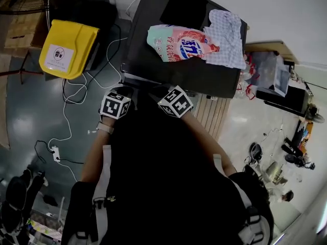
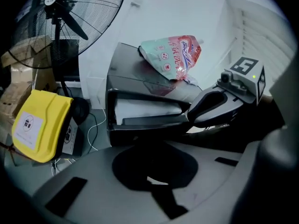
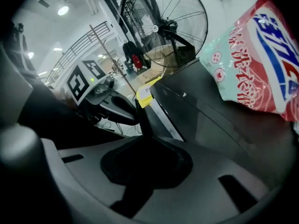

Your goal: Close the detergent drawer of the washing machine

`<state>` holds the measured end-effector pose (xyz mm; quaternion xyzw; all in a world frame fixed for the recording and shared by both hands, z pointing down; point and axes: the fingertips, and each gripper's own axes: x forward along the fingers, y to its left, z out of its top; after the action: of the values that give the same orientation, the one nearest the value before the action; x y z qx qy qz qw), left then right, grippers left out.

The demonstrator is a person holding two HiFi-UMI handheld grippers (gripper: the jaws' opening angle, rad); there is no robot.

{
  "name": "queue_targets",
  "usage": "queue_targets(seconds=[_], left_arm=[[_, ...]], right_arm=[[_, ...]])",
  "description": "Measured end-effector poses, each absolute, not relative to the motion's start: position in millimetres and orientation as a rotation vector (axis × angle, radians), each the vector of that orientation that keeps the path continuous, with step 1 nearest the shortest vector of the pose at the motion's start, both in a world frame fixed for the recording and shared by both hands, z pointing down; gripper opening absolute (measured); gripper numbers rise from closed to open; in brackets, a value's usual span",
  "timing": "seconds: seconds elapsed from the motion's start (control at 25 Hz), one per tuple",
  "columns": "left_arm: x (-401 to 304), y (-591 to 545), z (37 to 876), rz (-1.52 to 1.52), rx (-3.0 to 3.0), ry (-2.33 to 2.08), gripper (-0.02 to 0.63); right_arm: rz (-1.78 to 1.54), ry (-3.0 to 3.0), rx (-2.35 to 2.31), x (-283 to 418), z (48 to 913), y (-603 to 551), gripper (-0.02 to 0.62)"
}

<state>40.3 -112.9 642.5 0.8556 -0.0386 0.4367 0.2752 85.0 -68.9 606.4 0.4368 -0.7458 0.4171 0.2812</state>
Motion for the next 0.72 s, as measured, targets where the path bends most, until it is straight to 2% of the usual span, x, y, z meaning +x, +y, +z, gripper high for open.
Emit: queue_targets(seconds=[0.32, 0.72], left_arm=[[39.9, -108.5, 650.7, 1.169, 2.342, 0.089, 0.011], [46.8, -92.4, 644.0, 1.068, 2.320, 0.308, 0.011]], right_arm=[[1.158, -1.859, 1.604, 92.9, 597.6, -56.3, 0.044], [1.288, -1.713, 1.890, 74.5, 619.3, -33.8, 0.034]])
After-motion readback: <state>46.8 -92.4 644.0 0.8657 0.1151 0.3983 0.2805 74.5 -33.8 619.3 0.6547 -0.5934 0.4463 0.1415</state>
